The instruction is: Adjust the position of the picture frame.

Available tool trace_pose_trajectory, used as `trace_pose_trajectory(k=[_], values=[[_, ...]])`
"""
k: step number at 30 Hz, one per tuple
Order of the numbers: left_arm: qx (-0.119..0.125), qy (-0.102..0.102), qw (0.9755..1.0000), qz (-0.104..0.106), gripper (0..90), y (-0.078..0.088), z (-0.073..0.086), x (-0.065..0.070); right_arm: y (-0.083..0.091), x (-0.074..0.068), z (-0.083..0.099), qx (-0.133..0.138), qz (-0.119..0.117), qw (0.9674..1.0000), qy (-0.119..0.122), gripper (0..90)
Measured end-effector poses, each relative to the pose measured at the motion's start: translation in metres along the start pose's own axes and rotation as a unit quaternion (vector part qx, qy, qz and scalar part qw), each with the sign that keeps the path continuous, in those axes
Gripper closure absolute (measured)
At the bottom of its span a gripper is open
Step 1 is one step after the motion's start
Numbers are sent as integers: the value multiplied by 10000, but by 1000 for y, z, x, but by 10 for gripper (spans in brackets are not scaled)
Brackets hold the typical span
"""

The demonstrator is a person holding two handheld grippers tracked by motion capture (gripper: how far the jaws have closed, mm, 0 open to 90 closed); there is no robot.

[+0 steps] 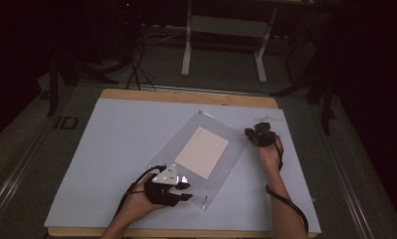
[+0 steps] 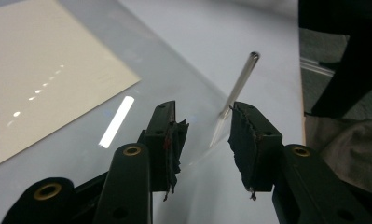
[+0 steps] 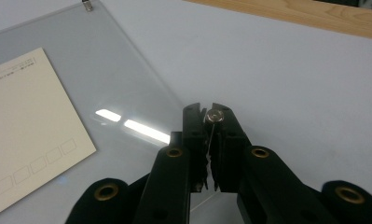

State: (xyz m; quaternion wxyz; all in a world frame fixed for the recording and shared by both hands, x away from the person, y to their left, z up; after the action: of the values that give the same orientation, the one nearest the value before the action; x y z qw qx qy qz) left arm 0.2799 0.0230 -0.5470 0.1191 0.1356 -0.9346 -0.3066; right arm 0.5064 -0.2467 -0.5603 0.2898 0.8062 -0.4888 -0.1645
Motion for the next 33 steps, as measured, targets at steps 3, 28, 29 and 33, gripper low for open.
trace_pose_trajectory(k=[3,28,29,33], values=[[-110,-149,9997,169,622,-13,-4,8,0,0,0,-7,-4,10000,-4,849],[-535,-1205,9910,-214,853,-54,-13,24,-3,0,-4,-105,29,9999,-130,851],[-541,-1246,9904,-250,853,-54,-13,24,-4,0,-5,-101,28,9998,-177,850],[-533,-1279,9900,-279,851,-50,-15,25,-12,-7,-14,-72,-133,9997,-188,848]])
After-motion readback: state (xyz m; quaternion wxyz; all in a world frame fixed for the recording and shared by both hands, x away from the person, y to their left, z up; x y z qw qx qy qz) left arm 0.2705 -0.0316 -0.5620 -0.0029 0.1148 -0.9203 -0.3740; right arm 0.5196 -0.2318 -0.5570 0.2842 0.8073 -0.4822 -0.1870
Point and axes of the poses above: each handheld gripper's, and its own axes: y roughly backward along the jaws, z roughly out of its underside, x roughly to its right, the point moved 7 cm from there along -y, roughly forward along the jaws, and after that the axes turned 4 degrees about y, right-handed, at the moved point
